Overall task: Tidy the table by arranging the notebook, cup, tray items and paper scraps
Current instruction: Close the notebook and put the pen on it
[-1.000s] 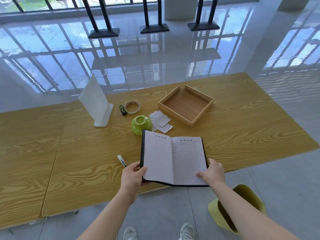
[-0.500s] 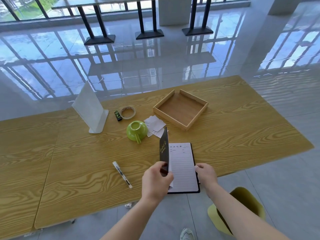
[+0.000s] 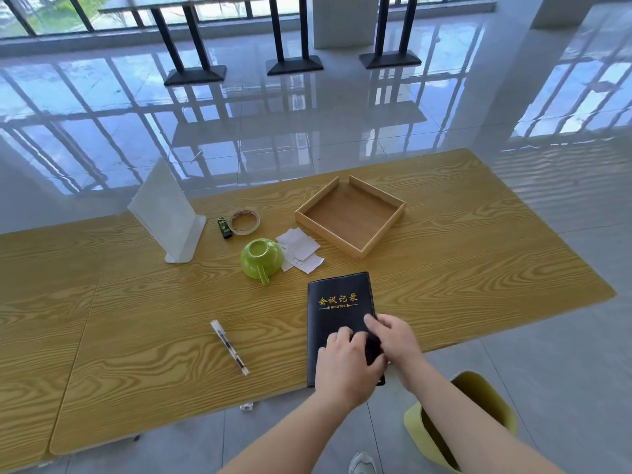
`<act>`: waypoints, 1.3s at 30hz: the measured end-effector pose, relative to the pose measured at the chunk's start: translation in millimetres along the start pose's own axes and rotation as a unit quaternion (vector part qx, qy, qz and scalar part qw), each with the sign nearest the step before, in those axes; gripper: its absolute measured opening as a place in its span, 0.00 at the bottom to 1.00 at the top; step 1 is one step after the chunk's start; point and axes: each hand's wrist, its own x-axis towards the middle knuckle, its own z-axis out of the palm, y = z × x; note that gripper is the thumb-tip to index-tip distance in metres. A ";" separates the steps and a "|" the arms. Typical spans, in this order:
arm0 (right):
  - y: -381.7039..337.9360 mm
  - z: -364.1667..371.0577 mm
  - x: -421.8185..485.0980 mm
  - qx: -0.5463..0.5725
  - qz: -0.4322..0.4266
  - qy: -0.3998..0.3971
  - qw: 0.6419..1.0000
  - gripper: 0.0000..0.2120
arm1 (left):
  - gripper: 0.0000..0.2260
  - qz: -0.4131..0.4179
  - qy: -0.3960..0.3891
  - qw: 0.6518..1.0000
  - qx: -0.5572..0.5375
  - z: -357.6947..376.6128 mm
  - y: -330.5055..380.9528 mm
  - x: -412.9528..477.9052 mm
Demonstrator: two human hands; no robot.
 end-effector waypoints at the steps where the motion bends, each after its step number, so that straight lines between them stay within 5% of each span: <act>1: -0.9 -1.4 0.3 -0.038 -0.012 -0.004 0.999 0.08 | 0.22 0.007 -0.018 1.000 0.007 2.4 -3.5 -0.6; 8: 12.8 -2.9 11.9 -0.335 -0.066 0.042 0.939 0.17 | 0.20 0.017 -0.039 0.998 0.048 0.2 -56.4 -14.7; 17: 16.1 3.1 12.8 -0.368 -0.095 0.067 0.923 0.29 | 0.18 -0.148 0.106 0.983 0.003 -47.0 -131.7 -13.3; 21: 14.9 15.4 8.3 -0.467 -0.215 0.066 0.855 0.29 | 0.19 -0.230 0.089 0.969 0.022 -66.4 -158.6 -7.1; 26: 12.7 28.4 4.5 -0.511 -0.267 0.050 0.815 0.25 | 0.19 -0.286 0.040 0.956 0.057 -82.2 -185.0 -1.9; 39: 15.9 35.8 1.6 -0.511 -0.252 -0.018 0.822 0.20 | 0.12 -0.269 0.072 0.960 0.006 -61.7 -204.8 15.2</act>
